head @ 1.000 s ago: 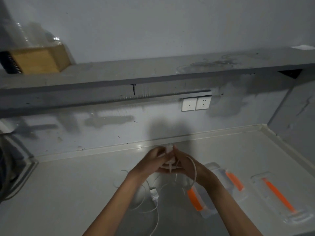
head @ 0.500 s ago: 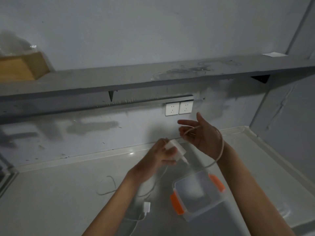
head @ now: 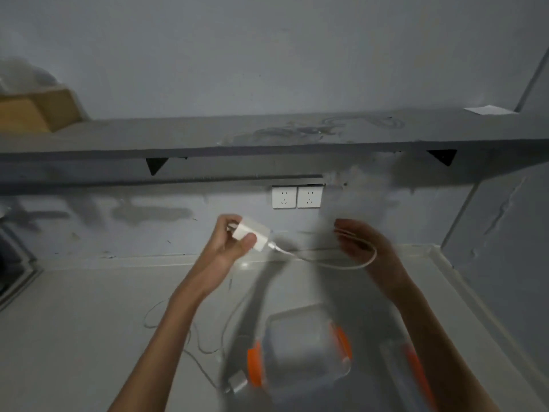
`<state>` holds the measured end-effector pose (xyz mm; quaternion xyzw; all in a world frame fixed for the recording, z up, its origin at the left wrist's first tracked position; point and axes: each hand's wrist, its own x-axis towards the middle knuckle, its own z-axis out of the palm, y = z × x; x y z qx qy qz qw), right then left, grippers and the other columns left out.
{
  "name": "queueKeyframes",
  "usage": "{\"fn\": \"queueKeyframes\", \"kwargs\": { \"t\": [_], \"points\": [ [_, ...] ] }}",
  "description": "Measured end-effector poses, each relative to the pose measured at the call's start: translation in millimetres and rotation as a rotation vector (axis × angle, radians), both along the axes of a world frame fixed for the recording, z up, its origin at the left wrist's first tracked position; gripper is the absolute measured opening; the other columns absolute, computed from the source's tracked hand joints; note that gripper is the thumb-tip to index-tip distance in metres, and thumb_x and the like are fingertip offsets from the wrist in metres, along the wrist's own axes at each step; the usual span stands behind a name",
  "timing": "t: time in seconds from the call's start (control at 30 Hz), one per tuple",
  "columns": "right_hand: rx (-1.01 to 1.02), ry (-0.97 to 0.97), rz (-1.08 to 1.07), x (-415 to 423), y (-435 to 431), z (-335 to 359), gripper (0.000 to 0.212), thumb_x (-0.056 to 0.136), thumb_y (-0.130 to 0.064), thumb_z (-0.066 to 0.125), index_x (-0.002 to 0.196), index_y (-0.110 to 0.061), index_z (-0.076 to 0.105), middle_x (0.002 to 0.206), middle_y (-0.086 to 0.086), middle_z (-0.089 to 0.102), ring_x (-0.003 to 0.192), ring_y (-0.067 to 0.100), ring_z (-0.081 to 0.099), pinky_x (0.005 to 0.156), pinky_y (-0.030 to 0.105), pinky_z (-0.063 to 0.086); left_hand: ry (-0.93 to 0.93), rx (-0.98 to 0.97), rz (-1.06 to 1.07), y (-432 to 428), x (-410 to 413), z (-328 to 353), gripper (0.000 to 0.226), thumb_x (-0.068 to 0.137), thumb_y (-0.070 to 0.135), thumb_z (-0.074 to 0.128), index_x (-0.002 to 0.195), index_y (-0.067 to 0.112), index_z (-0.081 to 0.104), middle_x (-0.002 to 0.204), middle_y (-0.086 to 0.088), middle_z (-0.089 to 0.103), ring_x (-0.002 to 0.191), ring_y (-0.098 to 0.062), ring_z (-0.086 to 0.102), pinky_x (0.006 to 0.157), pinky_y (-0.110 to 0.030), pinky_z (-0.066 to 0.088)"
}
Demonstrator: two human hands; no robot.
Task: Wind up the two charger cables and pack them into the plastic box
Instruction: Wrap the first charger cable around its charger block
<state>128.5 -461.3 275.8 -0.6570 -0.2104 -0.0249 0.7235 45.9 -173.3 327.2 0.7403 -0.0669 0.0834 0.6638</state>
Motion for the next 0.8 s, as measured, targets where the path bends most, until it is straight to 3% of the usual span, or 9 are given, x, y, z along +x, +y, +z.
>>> {"fn": "queueKeyframes", "kwargs": {
  "t": [0.07, 0.13, 0.27, 0.33, 0.4, 0.5, 0.63, 0.73, 0.8],
  "points": [
    [-0.187, 0.056, 0.153, 1, -5, -35, 0.076, 0.084, 0.016, 0.051, 0.126, -0.047, 0.051, 0.136, -0.025, 0.051, 0.124, 0.007, 0.053, 0.095, 0.016, 0.047, -0.075, 0.097, 0.045, -8, -5, 35, 0.021, 0.092, 0.019, 0.061, 0.106, 0.026, 0.045, 0.099, 0.002, 0.057, 0.082, 0.005, 0.063, 0.077, -0.016, 0.051],
    [-0.365, 0.048, 0.297, -5, 10, -49, 0.082, 0.087, 0.016, 0.05, 0.135, -0.046, 0.027, 0.151, -0.017, 0.028, 0.138, 0.02, 0.039, 0.096, 0.027, 0.049, -0.137, 0.124, 0.034, -21, -9, 61, 0.03, 0.088, 0.028, 0.062, 0.111, 0.018, 0.045, 0.108, -0.006, 0.061, 0.095, -0.013, 0.068, 0.085, -0.031, 0.056],
    [-0.396, 0.145, 0.502, -18, 67, -27, 0.094, 0.087, -0.017, 0.068, 0.148, -0.045, 0.002, 0.154, -0.019, 0.011, 0.126, 0.014, 0.051, 0.083, 0.025, 0.055, -0.147, 0.012, -0.04, -49, -8, 92, 0.046, 0.087, 0.027, 0.06, 0.123, 0.002, 0.044, 0.104, -0.012, 0.07, 0.09, -0.039, 0.071, 0.084, -0.049, 0.057],
    [-0.355, 0.121, 0.457, -18, 97, -11, 0.088, 0.083, -0.033, 0.07, 0.147, -0.045, 0.011, 0.149, -0.017, 0.028, 0.111, 0.014, 0.06, 0.073, 0.024, 0.055, -0.122, -0.065, -0.116, -56, -7, 104, 0.066, 0.082, 0.039, 0.068, 0.127, -0.003, 0.043, 0.101, -0.014, 0.071, 0.089, -0.042, 0.07, 0.084, -0.052, 0.055],
    [-0.332, 0.1, 0.41, -16, 118, -2, 0.059, 0.086, -0.032, 0.067, 0.139, -0.034, 0.039, 0.133, -0.003, 0.053, 0.096, 0.013, 0.063, 0.072, 0.027, 0.055, -0.087, -0.15, -0.218, -57, -4, 114, 0.081, 0.076, 0.048, 0.071, 0.129, -0.007, 0.042, 0.103, -0.018, 0.069, 0.093, -0.045, 0.067, 0.083, -0.053, 0.053],
    [-0.331, 0.115, 0.381, -15, 126, -3, 0.013, 0.092, -0.026, 0.06, 0.098, -0.016, 0.066, 0.097, 0.009, 0.065, 0.079, 0.012, 0.06, 0.068, 0.029, 0.052, -0.023, -0.294, -0.356, -50, 3, 121, 0.083, 0.077, 0.046, 0.071, 0.13, -0.01, 0.041, 0.11, -0.027, 0.062, 0.108, -0.054, 0.058, 0.085, -0.055, 0.051],
    [-0.168, 0.319, 0.267, 0, 71, -21, 0.017, 0.093, -0.021, 0.058, 0.08, -0.014, 0.067, 0.07, 0.003, 0.061, 0.06, 0.009, 0.061, 0.06, 0.022, 0.05, -0.008, -0.202, -0.41, -38, 15, 118, 0.067, 0.078, 0.037, 0.075, 0.126, 0.0, 0.046, 0.125, -0.038, 0.055, 0.121, -0.053, 0.052, 0.091, -0.062, 0.049],
    [-0.408, 0.239, 0.033, 18, 8, -39, 0.019, 0.081, -0.017, 0.069, 0.062, -0.02, 0.069, 0.052, -0.005, 0.054, 0.041, -0.003, 0.049, 0.047, 0.012, 0.038, -0.003, -0.199, -0.444, -36, 22, 105, 0.049, 0.079, 0.023, 0.075, 0.12, 0.01, 0.049, 0.127, -0.033, 0.057, 0.118, -0.049, 0.057, 0.087, -0.058, 0.053],
    [-0.662, 0.152, -0.183, 27, -20, -47, 0.022, 0.084, -0.004, 0.068, 0.066, -0.017, 0.071, 0.058, -0.009, 0.06, 0.047, -0.013, 0.054, 0.048, 0.007, 0.036, 0.002, -0.197, -0.443, -41, 27, 96, 0.043, 0.085, 0.013, 0.065, 0.125, 0.006, 0.049, 0.126, -0.031, 0.058, 0.112, -0.047, 0.06, 0.086, -0.052, 0.054]
  ]
}}
